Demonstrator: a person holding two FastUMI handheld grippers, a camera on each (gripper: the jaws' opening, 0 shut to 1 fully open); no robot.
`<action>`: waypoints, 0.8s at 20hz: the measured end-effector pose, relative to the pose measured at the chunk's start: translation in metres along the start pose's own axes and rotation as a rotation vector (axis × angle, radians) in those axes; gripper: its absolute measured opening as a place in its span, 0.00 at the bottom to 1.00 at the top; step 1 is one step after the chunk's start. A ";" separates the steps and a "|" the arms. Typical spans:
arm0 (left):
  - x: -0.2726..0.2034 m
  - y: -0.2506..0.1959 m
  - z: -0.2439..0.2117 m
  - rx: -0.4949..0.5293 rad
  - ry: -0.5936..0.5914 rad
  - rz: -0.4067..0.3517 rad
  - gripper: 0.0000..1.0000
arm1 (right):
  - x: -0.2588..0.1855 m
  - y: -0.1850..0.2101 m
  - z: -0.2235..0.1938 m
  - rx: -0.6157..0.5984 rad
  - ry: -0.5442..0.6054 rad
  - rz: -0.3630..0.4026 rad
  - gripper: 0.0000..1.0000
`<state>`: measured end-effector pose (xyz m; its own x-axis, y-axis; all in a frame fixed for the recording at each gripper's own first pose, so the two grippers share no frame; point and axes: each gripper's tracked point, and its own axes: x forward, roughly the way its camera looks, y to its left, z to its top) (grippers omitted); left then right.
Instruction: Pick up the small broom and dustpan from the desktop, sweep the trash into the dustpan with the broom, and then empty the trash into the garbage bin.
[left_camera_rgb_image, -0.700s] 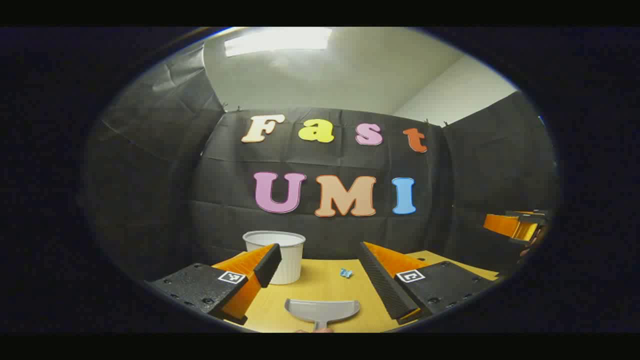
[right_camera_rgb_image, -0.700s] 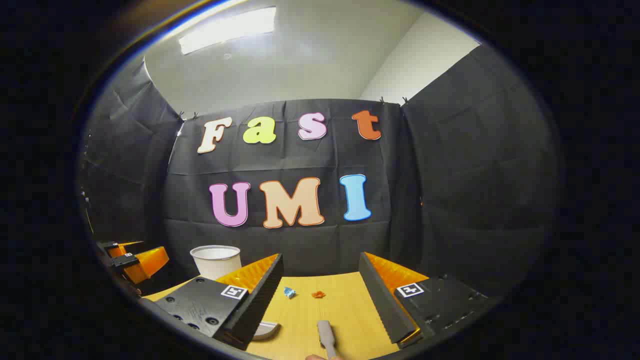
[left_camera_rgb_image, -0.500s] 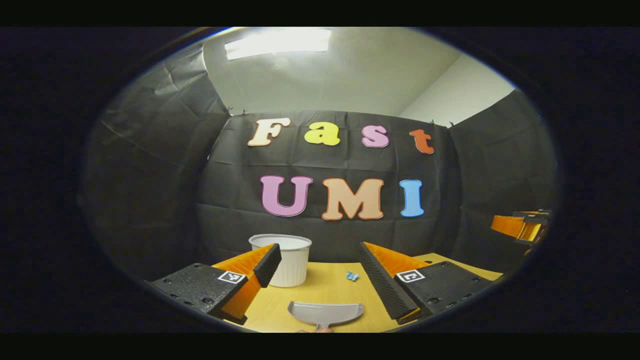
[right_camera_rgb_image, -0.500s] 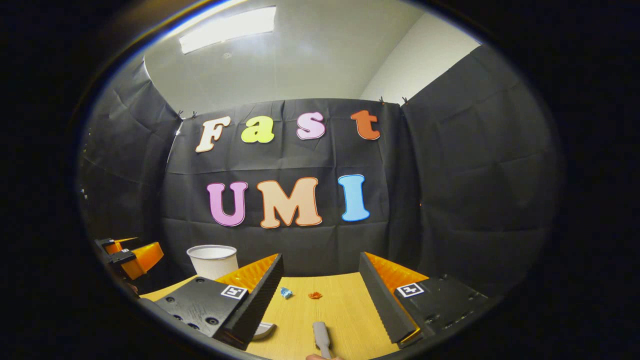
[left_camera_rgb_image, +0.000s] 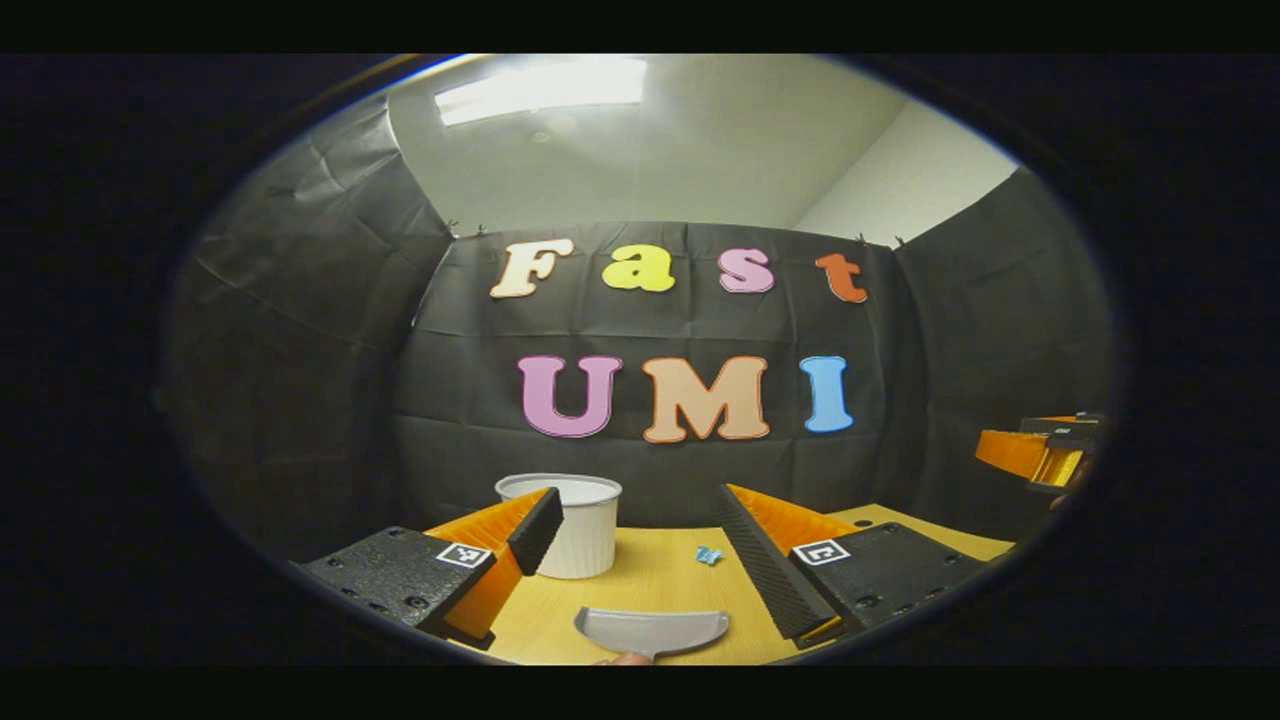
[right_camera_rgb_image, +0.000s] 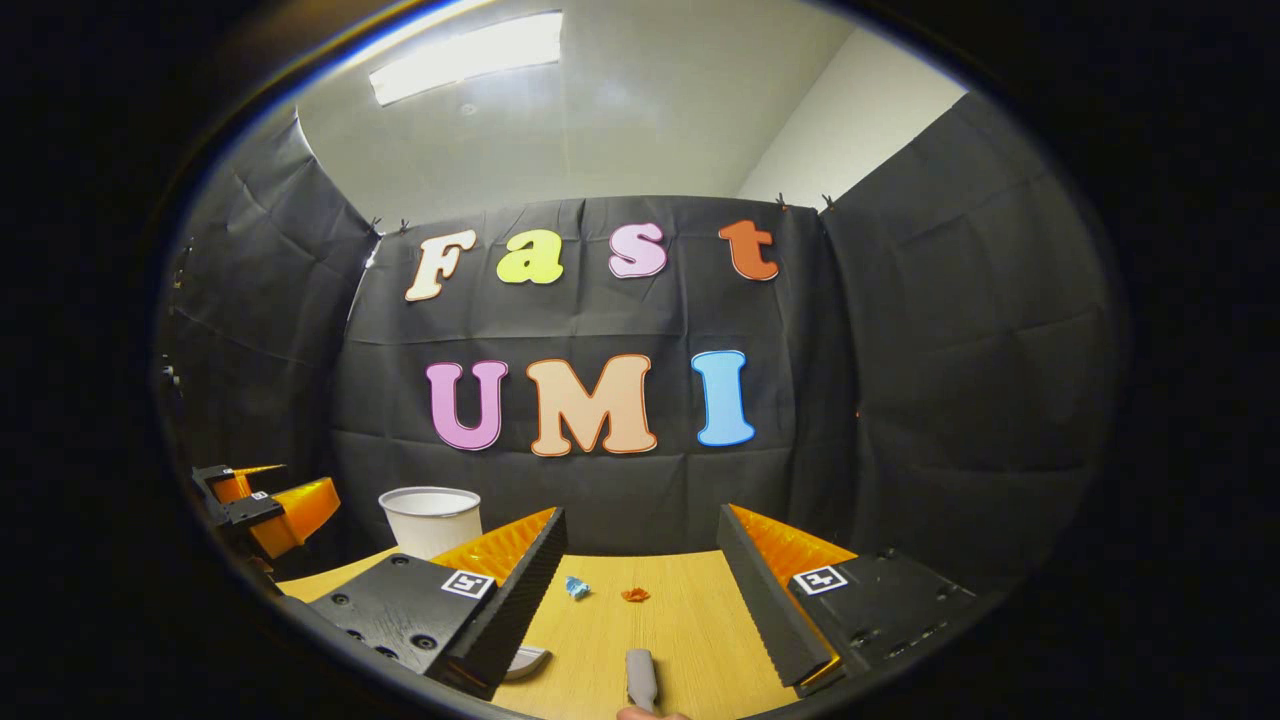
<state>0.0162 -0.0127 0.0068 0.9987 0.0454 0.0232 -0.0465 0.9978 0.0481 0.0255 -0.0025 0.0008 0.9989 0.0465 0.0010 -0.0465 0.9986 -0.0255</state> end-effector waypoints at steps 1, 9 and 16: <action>0.001 0.001 0.000 0.002 -0.001 0.004 0.94 | 0.001 -0.002 0.001 -0.001 0.000 -0.002 0.92; -0.001 0.002 -0.001 0.018 0.010 0.012 0.93 | 0.006 0.001 -0.004 0.009 0.017 0.010 0.92; -0.002 0.002 0.000 0.027 0.013 0.008 0.95 | 0.002 0.004 -0.005 0.004 0.020 0.021 0.92</action>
<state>0.0137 -0.0111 0.0063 0.9985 0.0539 0.0107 -0.0545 0.9957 0.0745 0.0274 0.0019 -0.0043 0.9975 0.0673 -0.0195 -0.0677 0.9975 -0.0218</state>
